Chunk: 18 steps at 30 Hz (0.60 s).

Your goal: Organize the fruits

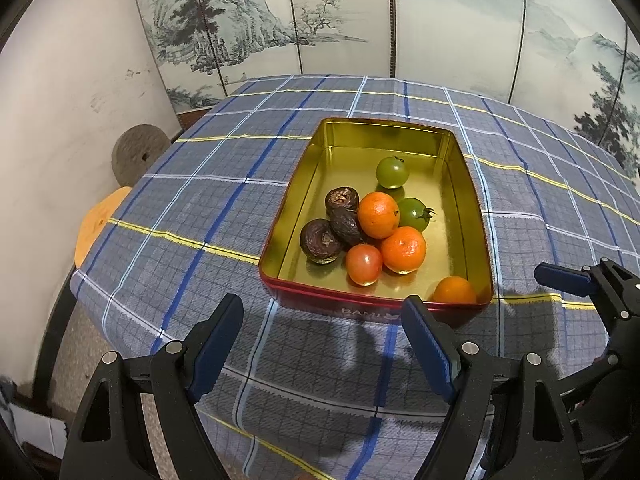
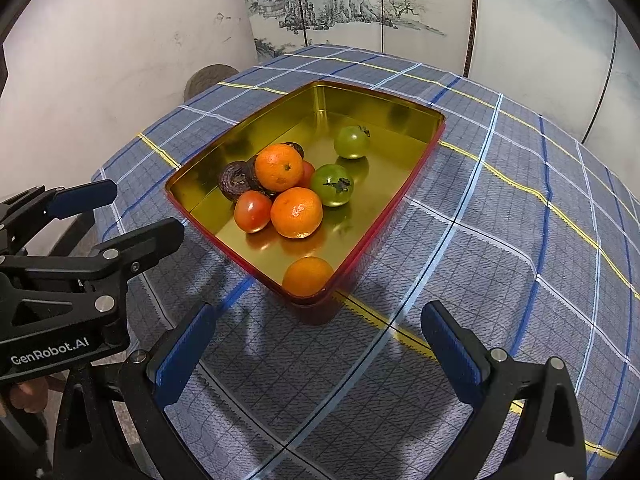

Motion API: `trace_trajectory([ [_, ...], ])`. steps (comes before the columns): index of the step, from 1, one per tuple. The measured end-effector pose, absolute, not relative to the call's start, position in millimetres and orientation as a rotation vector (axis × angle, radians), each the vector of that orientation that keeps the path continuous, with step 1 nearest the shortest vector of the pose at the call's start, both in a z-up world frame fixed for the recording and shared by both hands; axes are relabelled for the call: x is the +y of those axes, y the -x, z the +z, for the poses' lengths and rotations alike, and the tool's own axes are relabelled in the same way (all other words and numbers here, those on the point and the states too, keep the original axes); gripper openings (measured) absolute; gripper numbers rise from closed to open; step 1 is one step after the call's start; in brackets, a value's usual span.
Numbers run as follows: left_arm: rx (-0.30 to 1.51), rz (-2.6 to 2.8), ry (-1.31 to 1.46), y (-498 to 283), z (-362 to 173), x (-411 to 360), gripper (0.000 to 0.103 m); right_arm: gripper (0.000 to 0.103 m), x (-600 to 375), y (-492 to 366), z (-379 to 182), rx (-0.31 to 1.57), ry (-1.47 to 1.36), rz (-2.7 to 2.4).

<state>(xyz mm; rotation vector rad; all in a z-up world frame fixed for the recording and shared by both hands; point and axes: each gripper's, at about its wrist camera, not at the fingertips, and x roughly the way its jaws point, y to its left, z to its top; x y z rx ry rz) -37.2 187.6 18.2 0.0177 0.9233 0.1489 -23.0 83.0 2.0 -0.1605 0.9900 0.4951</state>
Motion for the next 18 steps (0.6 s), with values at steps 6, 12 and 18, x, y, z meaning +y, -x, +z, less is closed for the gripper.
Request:
trace_trajectory([
  [6, 0.924, 0.149, -0.020, 36.6, 18.7, 186.6, 0.082, 0.102, 84.0, 24.0, 1.3, 0.991, 0.162, 0.497],
  [12, 0.923, 0.146, -0.018, 36.5, 18.9, 186.2, 0.082, 0.102, 84.6, 24.0, 0.7, 0.992, 0.163, 0.498],
  [18, 0.921, 0.139, -0.020, 35.5, 19.2, 183.8, 0.082, 0.102, 84.9, 24.2, 0.1, 0.994, 0.162, 0.497],
])
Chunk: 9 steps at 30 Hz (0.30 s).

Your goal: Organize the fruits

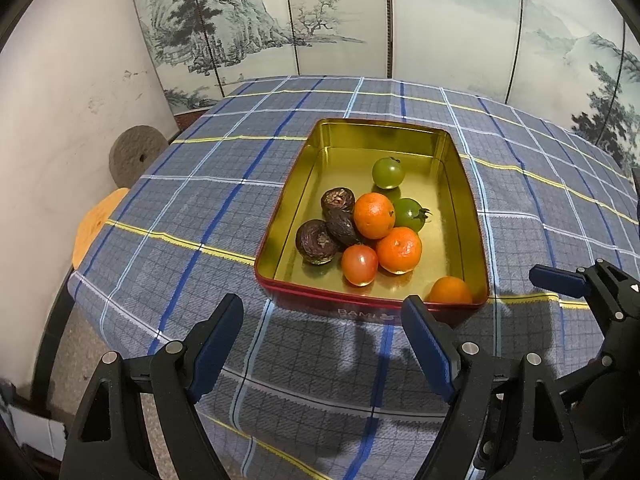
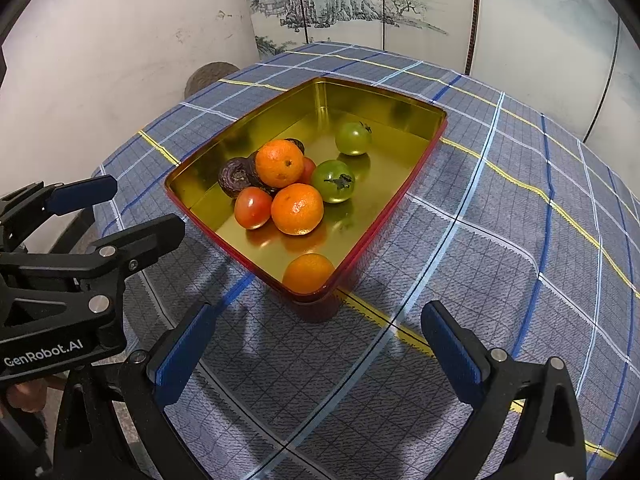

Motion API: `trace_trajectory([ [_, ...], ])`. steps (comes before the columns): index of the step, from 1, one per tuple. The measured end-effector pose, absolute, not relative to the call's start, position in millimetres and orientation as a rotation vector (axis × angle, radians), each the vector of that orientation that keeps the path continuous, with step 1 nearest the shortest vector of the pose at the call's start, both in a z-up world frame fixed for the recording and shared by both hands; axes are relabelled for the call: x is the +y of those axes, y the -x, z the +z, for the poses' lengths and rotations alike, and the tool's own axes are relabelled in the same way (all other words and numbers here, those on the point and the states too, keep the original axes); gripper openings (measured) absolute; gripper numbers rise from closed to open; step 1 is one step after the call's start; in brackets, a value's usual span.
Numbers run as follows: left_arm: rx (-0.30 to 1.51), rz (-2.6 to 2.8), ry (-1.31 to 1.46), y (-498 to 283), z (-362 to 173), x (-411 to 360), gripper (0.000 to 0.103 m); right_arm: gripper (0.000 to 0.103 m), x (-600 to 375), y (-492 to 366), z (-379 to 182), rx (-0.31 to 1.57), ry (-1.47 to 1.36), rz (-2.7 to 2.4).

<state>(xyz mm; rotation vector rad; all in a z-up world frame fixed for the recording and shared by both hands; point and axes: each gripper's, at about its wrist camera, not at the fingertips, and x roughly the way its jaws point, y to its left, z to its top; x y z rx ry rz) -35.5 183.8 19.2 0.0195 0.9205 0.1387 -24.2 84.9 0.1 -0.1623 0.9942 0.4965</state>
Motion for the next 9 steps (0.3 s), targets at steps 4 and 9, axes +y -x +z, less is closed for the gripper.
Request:
trace_trajectory([
  [4, 0.918, 0.133, -0.018, 35.7, 19.7, 183.6, 0.082, 0.102, 84.7, 24.1, -0.3, 0.994, 0.163, 0.498],
  [9, 0.916, 0.124, -0.020, 36.1, 21.2, 182.6, 0.082, 0.102, 84.9, 24.2, -0.4, 0.994, 0.163, 0.497],
])
